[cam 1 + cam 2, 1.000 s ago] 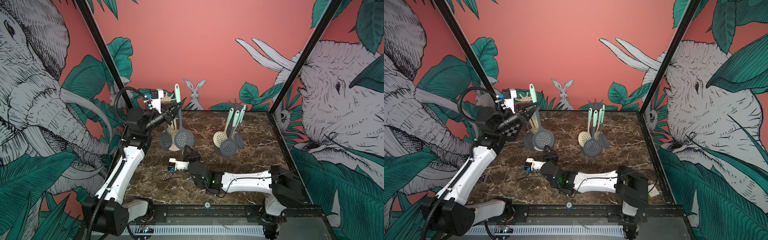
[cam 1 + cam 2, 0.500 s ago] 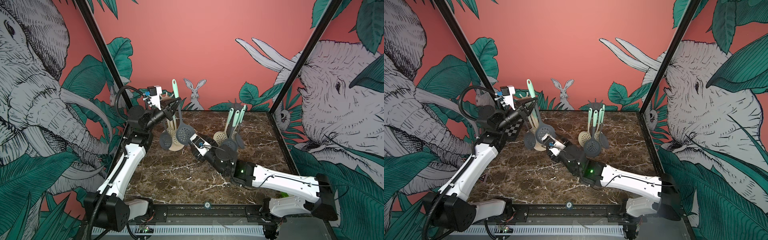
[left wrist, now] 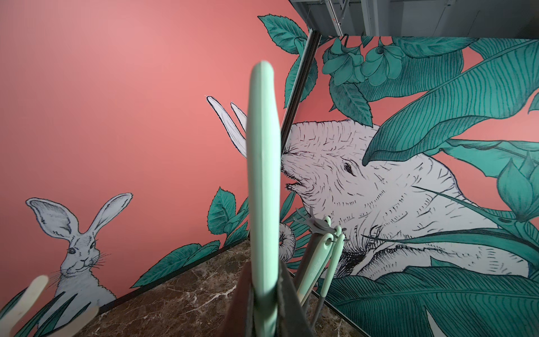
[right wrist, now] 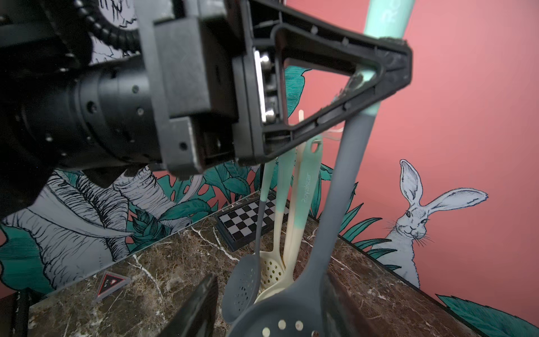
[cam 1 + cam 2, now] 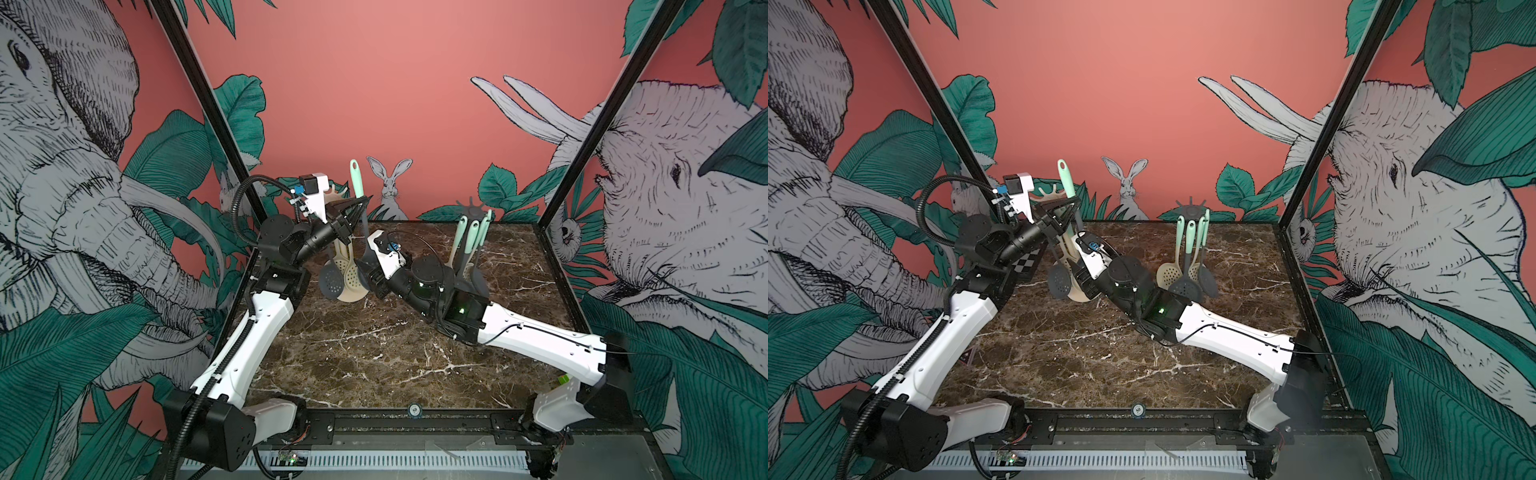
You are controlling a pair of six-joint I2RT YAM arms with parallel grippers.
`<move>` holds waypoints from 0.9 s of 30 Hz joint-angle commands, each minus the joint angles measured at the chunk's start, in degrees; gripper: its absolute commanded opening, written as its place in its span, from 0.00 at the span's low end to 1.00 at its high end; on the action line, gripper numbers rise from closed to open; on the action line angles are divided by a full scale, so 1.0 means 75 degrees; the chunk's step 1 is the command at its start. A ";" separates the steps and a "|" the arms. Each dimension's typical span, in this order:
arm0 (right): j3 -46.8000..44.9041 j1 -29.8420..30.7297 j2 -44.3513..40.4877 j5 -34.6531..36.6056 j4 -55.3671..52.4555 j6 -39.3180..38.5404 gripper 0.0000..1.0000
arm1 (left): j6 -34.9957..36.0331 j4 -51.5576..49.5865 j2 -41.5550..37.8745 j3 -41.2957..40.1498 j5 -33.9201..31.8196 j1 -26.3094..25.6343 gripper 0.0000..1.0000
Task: Hang the skimmer on the kitchen utensil rack
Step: Pick up the skimmer from the center of the board.
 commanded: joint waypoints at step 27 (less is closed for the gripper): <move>0.0951 -0.0466 0.0773 0.0661 -0.0215 -0.0110 0.41 | -0.0285 0.0323 -0.0615 -0.0748 -0.0508 -0.0351 0.00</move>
